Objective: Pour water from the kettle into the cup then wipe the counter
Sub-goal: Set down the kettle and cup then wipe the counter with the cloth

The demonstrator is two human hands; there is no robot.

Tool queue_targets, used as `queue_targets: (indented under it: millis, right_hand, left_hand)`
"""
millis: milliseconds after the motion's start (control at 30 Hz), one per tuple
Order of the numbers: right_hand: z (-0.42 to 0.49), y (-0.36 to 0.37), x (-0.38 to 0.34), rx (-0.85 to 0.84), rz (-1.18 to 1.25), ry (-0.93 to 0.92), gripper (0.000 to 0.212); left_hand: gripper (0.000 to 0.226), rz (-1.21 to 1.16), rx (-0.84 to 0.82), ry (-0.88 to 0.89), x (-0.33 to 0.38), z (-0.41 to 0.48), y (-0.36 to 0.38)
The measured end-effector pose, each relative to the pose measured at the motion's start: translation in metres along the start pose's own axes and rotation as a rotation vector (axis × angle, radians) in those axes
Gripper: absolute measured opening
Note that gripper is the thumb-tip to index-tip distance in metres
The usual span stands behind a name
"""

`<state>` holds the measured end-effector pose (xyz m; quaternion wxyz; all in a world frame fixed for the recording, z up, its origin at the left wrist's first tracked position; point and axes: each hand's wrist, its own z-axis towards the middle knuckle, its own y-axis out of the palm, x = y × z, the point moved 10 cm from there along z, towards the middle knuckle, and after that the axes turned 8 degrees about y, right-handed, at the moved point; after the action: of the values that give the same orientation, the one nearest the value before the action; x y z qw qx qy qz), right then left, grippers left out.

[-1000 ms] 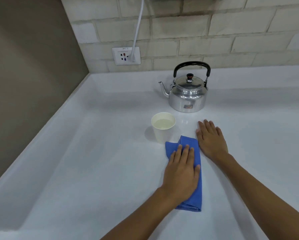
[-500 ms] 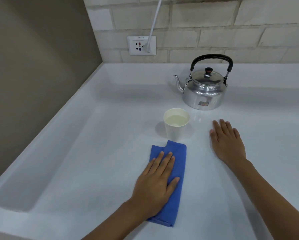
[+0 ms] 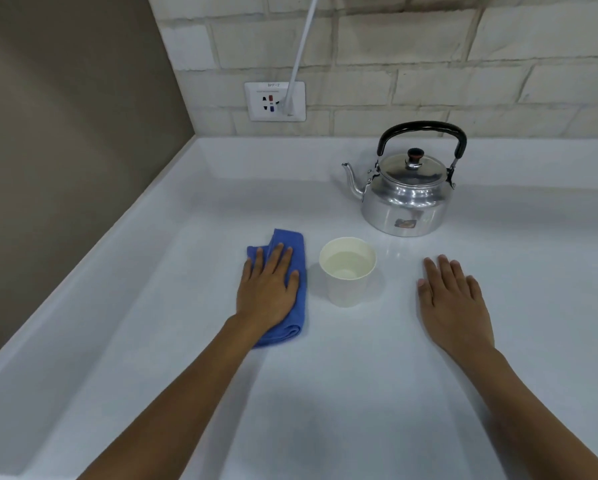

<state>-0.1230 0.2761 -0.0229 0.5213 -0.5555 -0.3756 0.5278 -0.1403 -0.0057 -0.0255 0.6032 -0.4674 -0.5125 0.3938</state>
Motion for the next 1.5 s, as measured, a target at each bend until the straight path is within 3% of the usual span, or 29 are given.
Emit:
queue_targets:
  millis: [133, 300, 567, 700, 900, 967, 1167, 1300, 1433, 1500]
  right_hand:
    - [0.000, 0.001, 0.001, -0.007, -0.010, 0.006, 0.052]
    - [-0.003, 0.001, -0.002, -0.023, -0.039, -0.008, 0.078]
    - [-0.002, 0.004, -0.003, -0.023, -0.041, 0.015, 0.076]
    - [-0.001, 0.005, -0.001, -0.025, -0.048, 0.015, 0.076]
    - [-0.002, 0.005, 0.000, -0.045, -0.023, 0.005, 0.077]
    - [-0.002, 0.004, 0.001, -0.043, -0.025, 0.000, 0.077]
    - [-0.004, 0.002, -0.003, -0.017, -0.024, 0.005, 0.090]
    - [-0.003, 0.004, -0.002, -0.034, -0.027, 0.018, 0.078]
    - [-0.005, 0.003, -0.004, -0.030, -0.056, -0.003, 0.090]
    - [-0.005, 0.003, -0.004, -0.031, -0.052, 0.002, 0.086]
  left_hand:
    - [0.051, -0.014, 0.004, 0.158, 0.027, 0.010, 0.006]
    - [0.048, -0.041, -0.052, 0.411, 0.020, 0.001, 0.005]
    - [0.048, 0.046, -0.057, 0.318, 0.036, 0.085, 0.005]
    - [0.054, 0.120, -0.097, 0.562, 0.062, 0.085, 0.011]
    - [0.042, -0.058, -0.140, 0.784, 0.066, 0.046, -0.003]
    - [0.045, -0.027, -0.133, 0.719, 0.051, 0.042, -0.004]
    - [0.049, 0.049, 0.022, 0.192, 0.006, 0.029, 0.003]
    - [0.051, 0.061, 0.004, 0.149, 0.012, 0.044, 0.008]
    - [0.050, 0.039, 0.007, 0.141, 0.011, 0.068, 0.010]
    - [0.050, 0.034, 0.020, 0.144, 0.011, 0.084, 0.009]
